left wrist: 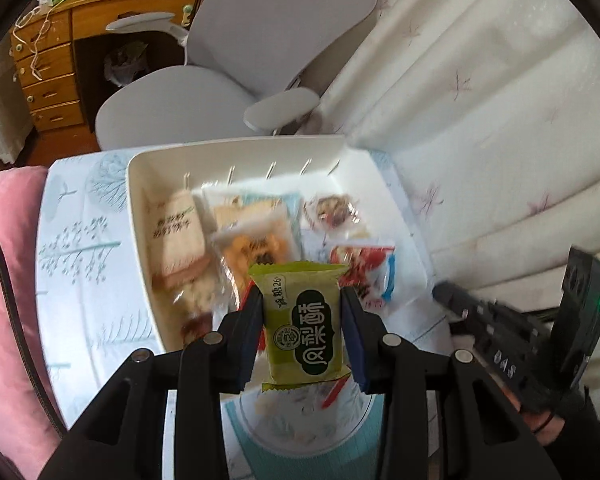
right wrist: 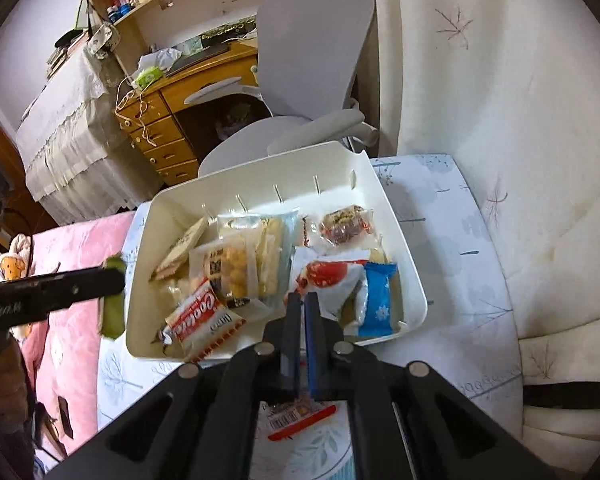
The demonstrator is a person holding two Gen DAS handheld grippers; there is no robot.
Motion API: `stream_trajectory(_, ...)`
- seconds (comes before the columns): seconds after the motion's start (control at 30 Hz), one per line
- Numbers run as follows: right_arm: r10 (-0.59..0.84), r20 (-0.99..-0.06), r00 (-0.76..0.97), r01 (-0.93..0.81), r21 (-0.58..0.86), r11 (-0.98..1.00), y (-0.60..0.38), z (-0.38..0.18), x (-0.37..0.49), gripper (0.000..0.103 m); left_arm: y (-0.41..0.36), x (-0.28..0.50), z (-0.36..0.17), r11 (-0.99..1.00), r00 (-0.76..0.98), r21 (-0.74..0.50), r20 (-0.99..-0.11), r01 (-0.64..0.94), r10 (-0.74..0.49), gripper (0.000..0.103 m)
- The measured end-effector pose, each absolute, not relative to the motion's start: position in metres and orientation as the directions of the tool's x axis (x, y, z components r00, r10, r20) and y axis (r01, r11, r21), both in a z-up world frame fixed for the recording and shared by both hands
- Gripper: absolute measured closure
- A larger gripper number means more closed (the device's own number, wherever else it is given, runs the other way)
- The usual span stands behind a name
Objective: Organize snacks
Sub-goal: 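Open left tool to drop pastry packet into the box, then carry red-striped clear bag over the box with right tool and release it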
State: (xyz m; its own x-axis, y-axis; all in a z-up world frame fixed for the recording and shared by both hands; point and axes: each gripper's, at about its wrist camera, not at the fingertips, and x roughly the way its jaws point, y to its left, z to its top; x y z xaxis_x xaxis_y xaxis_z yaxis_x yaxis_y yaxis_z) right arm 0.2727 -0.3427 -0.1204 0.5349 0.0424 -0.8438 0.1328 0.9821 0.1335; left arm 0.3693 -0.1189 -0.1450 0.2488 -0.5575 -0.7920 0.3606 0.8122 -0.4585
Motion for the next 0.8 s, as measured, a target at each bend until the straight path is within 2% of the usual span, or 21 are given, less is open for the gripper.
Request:
stream_trajectory(0.03, 0.043, -0.845, 0.533, 0.135, 0.135, 0.982, -0.342, -0.121, 0.273, 0.101, -0.119, 0.371, -0.145, 0.807, 0.256, -0.465, -0.783, 0.365, -0.567, 0.064)
stream_trajectory(0.13, 0.044, -0.863, 0.503, 0.158, 0.141, 0.977, -0.341, -0.126, 0.269, 0.101, -0.117, 0.366, -0.137, 0.817, 0.336, -0.433, -0.758, 0.381, -0.559, 0.028)
stream_trajectory(0.17, 0.047, -0.869, 0.493, 0.168, 0.148, 0.975, -0.342, -0.129, 0.268, 0.101, -0.116, 0.362, -0.134, 0.822, 0.362, -0.417, -0.751, 0.389, -0.552, 0.026)
stream_trajectory(0.3, 0.078, -0.893, 0.443, 0.213, 0.189, 0.959, -0.342, -0.146, 0.262, 0.101, -0.116, 0.356, -0.133, 0.817, 0.356, -0.408, -0.753, 0.408, -0.554, 0.025)
stream_trajectory(0.53, 0.063, -0.926, 0.372, 0.204, 0.148, 0.968, -0.326, -0.171, 0.258, 0.098, -0.099, 0.344, -0.150, 0.827, 0.321, -0.430, -0.775, 0.362, -0.544, 0.025)
stream_trajectory(0.7, 0.068, -0.948, 0.312, 0.190, 0.132, 0.973, -0.312, -0.194, 0.259, 0.067, -0.078, 0.329, -0.166, 0.828, 0.303, -0.463, -0.778, 0.316, -0.551, 0.025)
stream_trajectory(0.8, 0.083, -0.957, 0.278, 0.207, 0.144, 0.968, -0.308, -0.213, 0.260, 0.063, -0.064, 0.319, -0.177, 0.823, 0.299, -0.492, -0.770, 0.283, -0.563, 0.025)
